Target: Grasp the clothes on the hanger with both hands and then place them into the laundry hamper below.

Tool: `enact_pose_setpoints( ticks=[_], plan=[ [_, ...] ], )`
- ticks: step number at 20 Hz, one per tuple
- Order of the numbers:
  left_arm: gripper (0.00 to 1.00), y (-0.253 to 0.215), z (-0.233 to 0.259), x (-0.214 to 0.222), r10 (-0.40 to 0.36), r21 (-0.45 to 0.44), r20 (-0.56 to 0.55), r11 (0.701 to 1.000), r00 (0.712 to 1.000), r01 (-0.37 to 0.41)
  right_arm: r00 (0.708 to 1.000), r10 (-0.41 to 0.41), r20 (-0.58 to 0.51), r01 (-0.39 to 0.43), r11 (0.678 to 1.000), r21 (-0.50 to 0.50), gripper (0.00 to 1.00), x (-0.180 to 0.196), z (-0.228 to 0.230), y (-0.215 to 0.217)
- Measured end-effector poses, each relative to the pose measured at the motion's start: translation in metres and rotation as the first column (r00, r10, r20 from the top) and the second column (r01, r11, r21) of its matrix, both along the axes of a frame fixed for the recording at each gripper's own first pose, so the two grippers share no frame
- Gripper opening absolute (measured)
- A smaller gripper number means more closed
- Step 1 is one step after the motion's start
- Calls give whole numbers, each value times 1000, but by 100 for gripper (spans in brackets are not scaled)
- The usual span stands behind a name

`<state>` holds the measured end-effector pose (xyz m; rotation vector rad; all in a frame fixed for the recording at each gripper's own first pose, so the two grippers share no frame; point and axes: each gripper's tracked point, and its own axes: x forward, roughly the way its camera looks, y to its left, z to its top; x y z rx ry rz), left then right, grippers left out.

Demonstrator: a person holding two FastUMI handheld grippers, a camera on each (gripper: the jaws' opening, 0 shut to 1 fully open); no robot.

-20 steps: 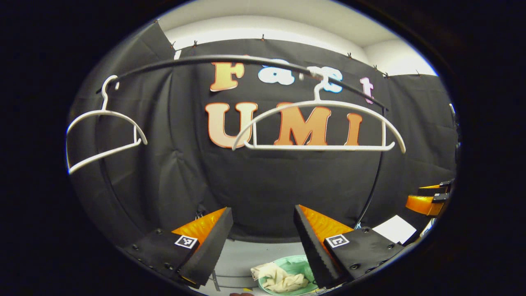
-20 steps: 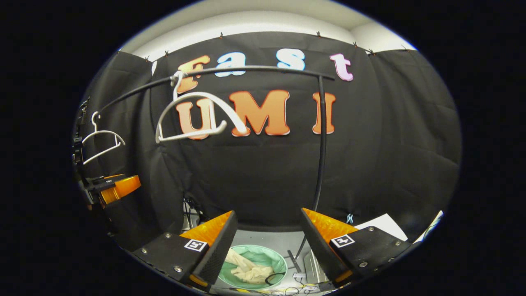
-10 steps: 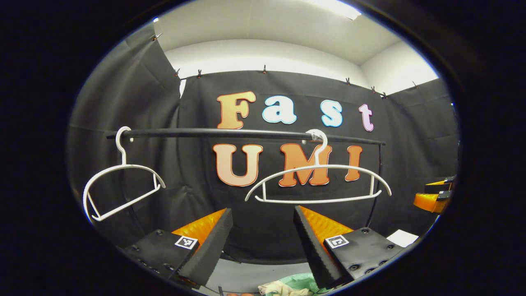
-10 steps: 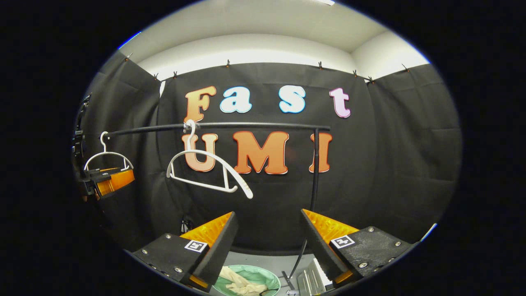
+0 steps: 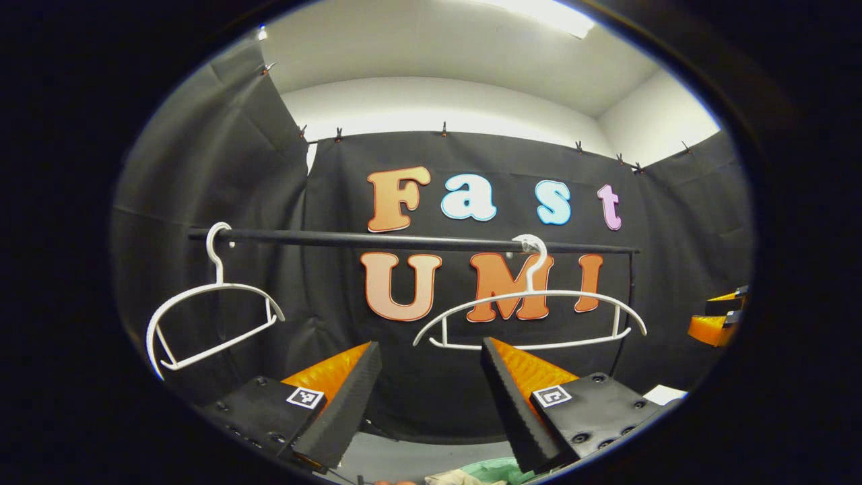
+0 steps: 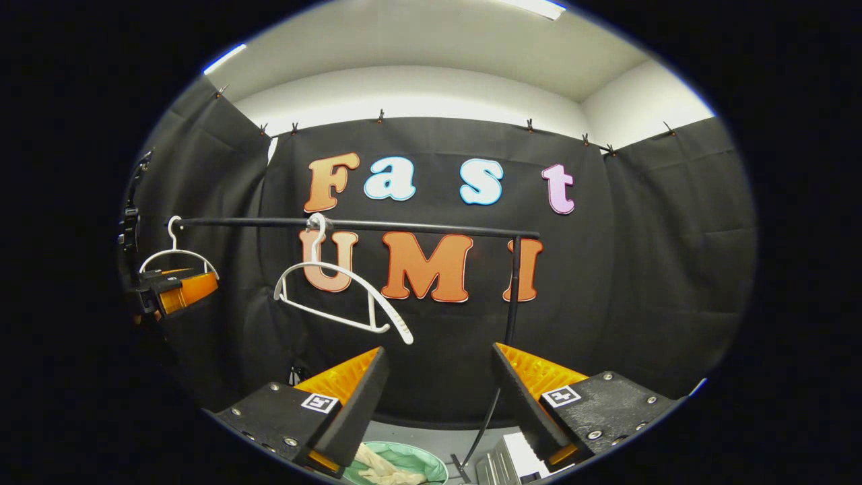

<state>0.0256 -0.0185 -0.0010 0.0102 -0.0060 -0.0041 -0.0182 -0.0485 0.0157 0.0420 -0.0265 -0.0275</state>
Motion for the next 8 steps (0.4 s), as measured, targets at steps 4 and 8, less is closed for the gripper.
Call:
enact_pose_setpoints(
  ticks=[4, 8],
  plan=[
    [94, 9, -4, 2, 25, -20, 10, 999, 1000, -25, 1000, 12, 4, -12, 1000, 4, 94, 0, -1, 3],
    [94, 14, -3, 4, 39, -31, 23, 999, 999, -38, 1000, 13, -4, -13, 1000, 12, 94, 0, -5, 3]
  ],
)
